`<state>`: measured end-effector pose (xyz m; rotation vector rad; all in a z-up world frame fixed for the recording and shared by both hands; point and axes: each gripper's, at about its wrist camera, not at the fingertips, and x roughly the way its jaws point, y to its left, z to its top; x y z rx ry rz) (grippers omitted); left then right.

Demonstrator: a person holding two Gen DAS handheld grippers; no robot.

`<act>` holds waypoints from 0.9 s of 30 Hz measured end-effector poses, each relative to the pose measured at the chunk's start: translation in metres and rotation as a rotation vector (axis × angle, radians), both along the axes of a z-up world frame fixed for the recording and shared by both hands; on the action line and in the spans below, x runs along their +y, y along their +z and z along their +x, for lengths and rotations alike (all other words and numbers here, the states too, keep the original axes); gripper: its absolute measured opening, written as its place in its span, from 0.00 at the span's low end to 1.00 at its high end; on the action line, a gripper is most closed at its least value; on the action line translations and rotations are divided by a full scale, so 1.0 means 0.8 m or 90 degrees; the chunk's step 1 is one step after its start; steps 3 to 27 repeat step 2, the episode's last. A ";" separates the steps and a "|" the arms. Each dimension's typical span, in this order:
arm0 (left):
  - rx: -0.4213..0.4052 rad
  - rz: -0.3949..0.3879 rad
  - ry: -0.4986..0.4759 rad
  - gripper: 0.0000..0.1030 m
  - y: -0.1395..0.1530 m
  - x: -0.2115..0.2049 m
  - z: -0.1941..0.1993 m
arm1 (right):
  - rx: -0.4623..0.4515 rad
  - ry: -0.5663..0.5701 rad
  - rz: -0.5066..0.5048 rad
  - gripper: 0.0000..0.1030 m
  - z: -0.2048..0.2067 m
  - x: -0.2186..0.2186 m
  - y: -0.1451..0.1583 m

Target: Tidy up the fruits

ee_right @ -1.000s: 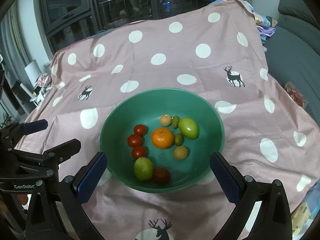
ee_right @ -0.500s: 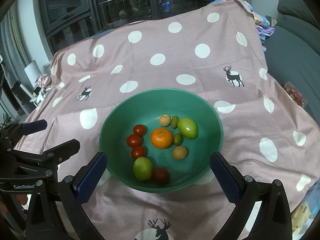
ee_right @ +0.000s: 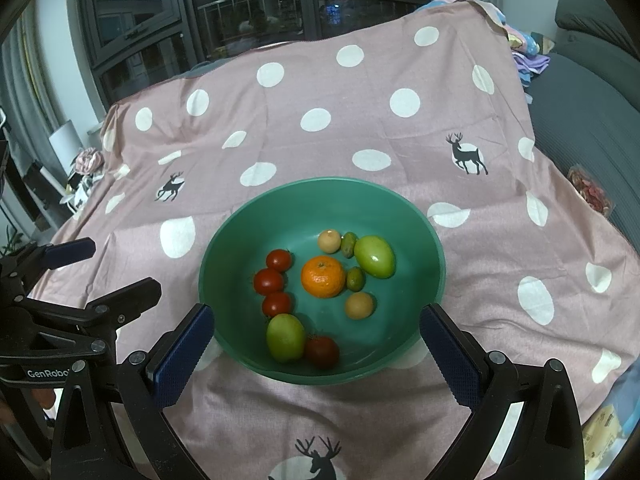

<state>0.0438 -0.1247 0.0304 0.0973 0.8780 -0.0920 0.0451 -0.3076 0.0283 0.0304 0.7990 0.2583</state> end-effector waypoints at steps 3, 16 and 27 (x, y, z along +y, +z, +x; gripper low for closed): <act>0.003 0.001 0.001 1.00 -0.001 0.000 0.001 | -0.001 0.000 0.000 0.99 0.000 0.000 0.001; 0.003 0.001 0.001 1.00 -0.001 0.000 0.001 | -0.001 0.000 0.000 0.99 0.000 0.000 0.001; 0.003 0.001 0.001 1.00 -0.001 0.000 0.001 | -0.001 0.000 0.000 0.99 0.000 0.000 0.001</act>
